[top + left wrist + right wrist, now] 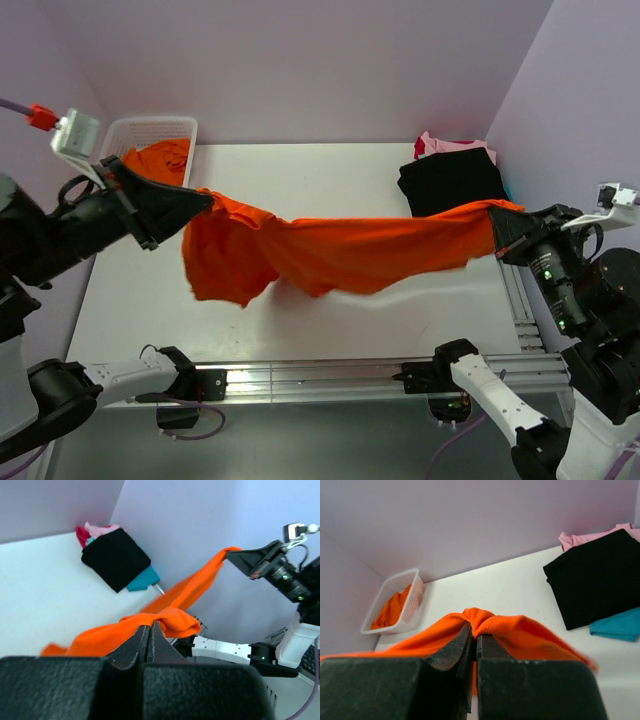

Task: Fold and stack the t-shirts
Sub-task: Flatten out the tshirt

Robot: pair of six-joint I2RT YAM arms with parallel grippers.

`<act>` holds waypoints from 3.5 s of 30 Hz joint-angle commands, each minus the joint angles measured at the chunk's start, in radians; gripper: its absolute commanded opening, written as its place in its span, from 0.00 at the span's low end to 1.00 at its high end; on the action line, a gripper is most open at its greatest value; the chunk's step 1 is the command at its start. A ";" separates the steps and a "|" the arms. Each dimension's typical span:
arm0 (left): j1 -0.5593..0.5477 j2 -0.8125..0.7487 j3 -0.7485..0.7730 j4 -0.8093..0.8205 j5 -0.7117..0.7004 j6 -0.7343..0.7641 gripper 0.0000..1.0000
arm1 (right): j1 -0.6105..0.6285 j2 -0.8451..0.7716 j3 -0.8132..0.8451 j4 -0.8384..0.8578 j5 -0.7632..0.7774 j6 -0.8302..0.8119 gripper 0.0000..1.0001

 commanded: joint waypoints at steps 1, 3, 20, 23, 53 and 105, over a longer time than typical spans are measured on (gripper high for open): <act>0.001 0.058 0.079 -0.076 0.015 -0.003 0.00 | -0.005 0.054 -0.006 -0.016 0.051 -0.060 0.00; 0.001 0.068 0.021 -0.033 -0.067 0.025 0.00 | -0.005 0.113 -0.010 0.013 0.089 -0.062 0.00; 0.500 0.724 0.458 0.278 0.111 -0.016 0.00 | -0.054 0.936 0.624 0.090 -0.004 0.001 0.00; 0.583 0.700 0.472 0.494 0.230 -0.082 0.00 | -0.084 0.943 0.722 0.137 -0.084 0.007 0.00; 0.522 -0.125 -1.238 0.195 -0.070 -0.208 0.00 | -0.098 0.404 -0.972 0.283 -0.455 0.078 0.05; 0.725 1.207 -0.319 0.288 -0.058 -0.059 0.00 | -0.072 0.719 -0.879 0.036 -0.336 0.177 0.00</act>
